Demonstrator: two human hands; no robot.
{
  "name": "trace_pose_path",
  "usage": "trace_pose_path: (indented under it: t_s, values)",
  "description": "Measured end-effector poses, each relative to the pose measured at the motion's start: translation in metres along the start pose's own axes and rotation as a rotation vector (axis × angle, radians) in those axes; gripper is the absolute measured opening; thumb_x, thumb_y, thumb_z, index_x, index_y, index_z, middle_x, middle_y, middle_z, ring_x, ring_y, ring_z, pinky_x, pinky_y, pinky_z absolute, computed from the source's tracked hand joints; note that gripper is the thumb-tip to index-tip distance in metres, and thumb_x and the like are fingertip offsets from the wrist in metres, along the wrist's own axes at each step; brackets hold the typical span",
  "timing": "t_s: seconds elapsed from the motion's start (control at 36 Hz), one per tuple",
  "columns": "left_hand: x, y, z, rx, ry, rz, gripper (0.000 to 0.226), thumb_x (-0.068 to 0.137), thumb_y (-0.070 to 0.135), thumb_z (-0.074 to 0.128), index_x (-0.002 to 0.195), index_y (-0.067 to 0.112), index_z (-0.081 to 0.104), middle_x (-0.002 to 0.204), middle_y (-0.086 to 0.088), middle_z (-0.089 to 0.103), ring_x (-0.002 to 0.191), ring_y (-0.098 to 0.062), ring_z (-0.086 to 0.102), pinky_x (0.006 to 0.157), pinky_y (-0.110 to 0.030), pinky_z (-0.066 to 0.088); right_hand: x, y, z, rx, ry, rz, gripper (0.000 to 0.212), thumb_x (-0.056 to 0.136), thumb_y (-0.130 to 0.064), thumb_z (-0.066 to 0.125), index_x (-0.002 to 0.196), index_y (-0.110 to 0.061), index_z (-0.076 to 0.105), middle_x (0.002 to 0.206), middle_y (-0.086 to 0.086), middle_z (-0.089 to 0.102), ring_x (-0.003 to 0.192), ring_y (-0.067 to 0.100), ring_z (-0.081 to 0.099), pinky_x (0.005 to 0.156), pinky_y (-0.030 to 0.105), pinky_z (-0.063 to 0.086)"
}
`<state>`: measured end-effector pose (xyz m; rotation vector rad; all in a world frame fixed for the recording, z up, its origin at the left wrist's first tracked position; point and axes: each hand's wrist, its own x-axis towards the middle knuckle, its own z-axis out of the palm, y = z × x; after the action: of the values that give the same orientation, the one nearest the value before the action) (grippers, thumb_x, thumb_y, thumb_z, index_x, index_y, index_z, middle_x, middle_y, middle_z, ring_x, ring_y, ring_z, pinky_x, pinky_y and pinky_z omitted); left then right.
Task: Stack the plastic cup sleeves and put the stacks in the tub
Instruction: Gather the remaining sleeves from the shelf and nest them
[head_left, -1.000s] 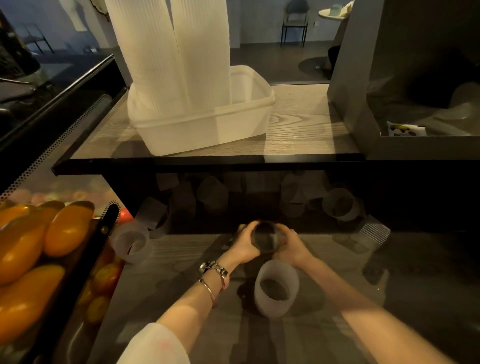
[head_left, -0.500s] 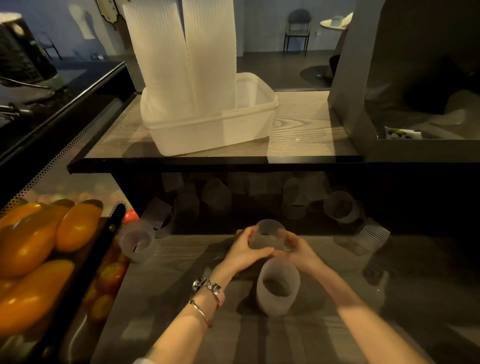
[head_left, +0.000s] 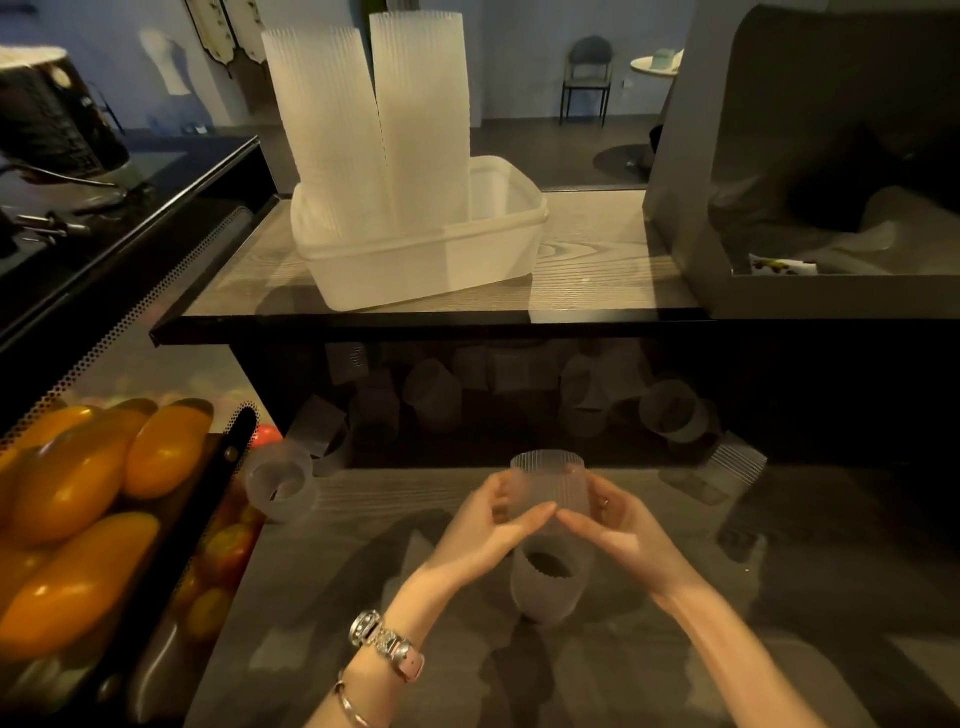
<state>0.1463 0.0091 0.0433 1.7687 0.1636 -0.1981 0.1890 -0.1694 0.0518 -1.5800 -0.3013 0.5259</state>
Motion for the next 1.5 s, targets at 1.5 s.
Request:
trace_pose_path:
  t_s: [1.5]
  values:
    - [0.068, 0.001, -0.004, 0.051, 0.024, 0.053, 0.052, 0.083, 0.035, 0.066, 0.129, 0.032, 0.041, 0.14, 0.006, 0.04, 0.124, -0.005, 0.042, 0.102, -0.03, 0.042, 0.04, 0.026, -0.043, -0.169, 0.112, 0.209, 0.069, 0.078, 0.023, 0.053, 0.139, 0.0, 0.031, 0.144, 0.017, 0.037, 0.134, 0.027, 0.036, 0.102, 0.027, 0.036]
